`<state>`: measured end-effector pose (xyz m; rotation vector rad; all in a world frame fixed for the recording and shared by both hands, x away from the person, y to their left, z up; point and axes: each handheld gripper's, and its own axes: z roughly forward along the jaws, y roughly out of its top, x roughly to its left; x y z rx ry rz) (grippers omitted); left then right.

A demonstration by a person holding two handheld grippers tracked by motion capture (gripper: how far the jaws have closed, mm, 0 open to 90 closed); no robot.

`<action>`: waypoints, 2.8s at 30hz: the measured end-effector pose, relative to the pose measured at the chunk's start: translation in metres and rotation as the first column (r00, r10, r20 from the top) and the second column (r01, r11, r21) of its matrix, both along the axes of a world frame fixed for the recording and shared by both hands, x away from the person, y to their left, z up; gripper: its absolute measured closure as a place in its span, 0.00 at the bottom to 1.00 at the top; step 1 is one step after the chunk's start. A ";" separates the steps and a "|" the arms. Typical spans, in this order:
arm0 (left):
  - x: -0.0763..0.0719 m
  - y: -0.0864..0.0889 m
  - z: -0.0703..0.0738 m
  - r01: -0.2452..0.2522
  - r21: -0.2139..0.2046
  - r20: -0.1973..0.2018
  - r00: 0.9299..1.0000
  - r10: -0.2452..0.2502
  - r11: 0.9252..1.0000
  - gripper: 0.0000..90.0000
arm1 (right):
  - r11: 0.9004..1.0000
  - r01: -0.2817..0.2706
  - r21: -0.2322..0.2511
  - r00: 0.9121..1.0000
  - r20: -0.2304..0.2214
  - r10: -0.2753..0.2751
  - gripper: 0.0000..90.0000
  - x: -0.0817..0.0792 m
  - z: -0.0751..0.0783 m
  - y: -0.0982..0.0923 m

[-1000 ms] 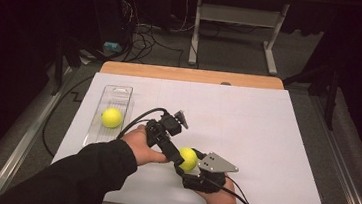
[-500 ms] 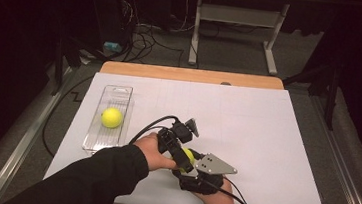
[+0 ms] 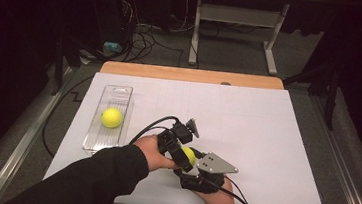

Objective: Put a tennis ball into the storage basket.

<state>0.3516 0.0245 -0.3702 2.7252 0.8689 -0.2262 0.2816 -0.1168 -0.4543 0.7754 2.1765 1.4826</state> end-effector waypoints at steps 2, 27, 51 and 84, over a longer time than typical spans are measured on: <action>0.000 0.000 0.001 -0.002 -0.002 0.007 1.000 0.002 1.000 0.29 | 1.000 -0.001 0.000 1.000 0.003 0.001 0.28 0.000 0.000 0.000; 0.035 0.086 0.023 -0.188 0.044 0.062 0.981 0.185 0.981 0.29 | 0.985 0.171 -0.025 0.985 0.000 -0.171 0.00 0.016 -0.002 -0.071; 0.053 0.206 0.024 -0.408 0.124 0.062 0.913 0.403 0.905 0.29 | 0.947 0.317 -0.046 0.948 0.005 -0.318 0.00 0.011 -0.006 -0.145; 0.048 0.206 0.002 -0.362 0.180 0.064 0.932 0.357 0.915 0.20 | 0.946 0.319 -0.051 0.947 -0.007 -0.320 0.00 0.009 -0.009 -0.149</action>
